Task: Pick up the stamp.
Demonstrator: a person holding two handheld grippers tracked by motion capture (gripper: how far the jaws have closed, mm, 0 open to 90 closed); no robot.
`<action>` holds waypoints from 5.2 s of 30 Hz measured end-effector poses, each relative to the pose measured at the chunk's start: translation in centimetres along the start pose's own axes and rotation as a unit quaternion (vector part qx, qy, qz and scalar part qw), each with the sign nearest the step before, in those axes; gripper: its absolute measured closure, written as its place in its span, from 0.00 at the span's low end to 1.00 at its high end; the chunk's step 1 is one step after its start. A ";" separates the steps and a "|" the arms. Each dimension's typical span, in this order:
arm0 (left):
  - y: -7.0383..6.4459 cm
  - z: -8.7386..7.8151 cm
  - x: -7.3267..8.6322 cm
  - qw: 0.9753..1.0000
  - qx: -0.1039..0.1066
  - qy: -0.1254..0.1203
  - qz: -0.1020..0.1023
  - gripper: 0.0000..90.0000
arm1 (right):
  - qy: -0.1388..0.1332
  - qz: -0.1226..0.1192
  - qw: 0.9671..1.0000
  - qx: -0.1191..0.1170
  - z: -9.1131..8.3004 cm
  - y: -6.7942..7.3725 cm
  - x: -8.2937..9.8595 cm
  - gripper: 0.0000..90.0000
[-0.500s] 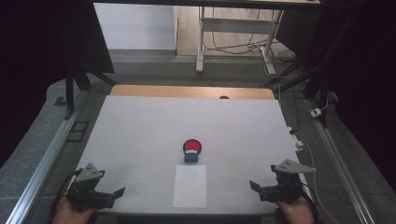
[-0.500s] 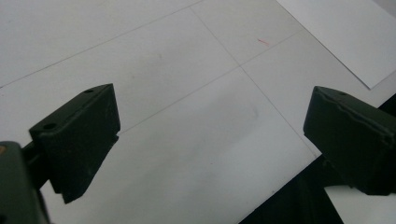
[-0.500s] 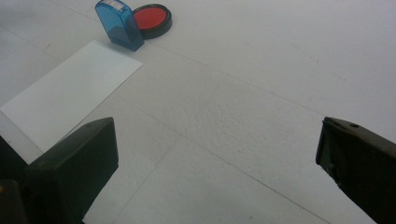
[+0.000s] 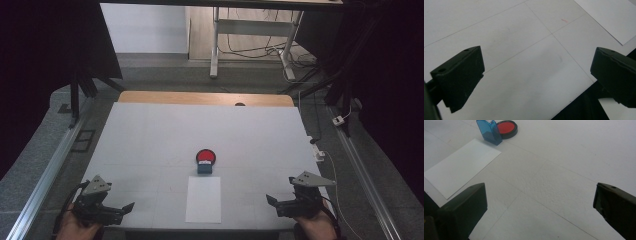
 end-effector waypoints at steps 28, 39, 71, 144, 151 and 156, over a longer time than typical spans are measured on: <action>0.0 0.1 -0.3 1.000 0.011 -0.002 0.006 0.00 | -0.004 -0.028 0.999 -0.015 -0.1 0.6 -0.7 0.00; 0.2 0.0 -0.3 0.999 0.038 -0.010 0.001 0.00 | -0.007 -0.052 0.997 -0.051 0.3 1.5 -1.7 0.00; 0.1 0.1 -0.2 0.999 0.038 -0.008 0.010 0.01 | 0.026 -0.134 0.985 -0.110 4.7 4.1 -5.2 0.00; 0.2 0.1 -0.2 0.999 0.047 -0.006 0.009 0.01 | 0.121 -0.278 0.931 -0.203 18.1 8.1 -12.7 0.47; 0.1 0.1 -0.2 0.999 0.046 -0.005 0.009 0.01 | 0.122 -0.296 0.925 -0.204 18.4 8.1 -12.7 0.56; 0.1 0.2 -0.2 0.999 0.046 -0.004 0.010 0.01 | 0.120 -0.300 0.923 -0.207 18.6 8.1 -12.7 0.61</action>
Point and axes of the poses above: each handheld gripper's, and its own axes: z roughly forward along the jaws, x roughly out of its underside, y roughly to its left, the point moved 4 cm from there along z, roughly forward along the jaws, and after that the axes turned 5 degrees about y, right-handed, at the moved point
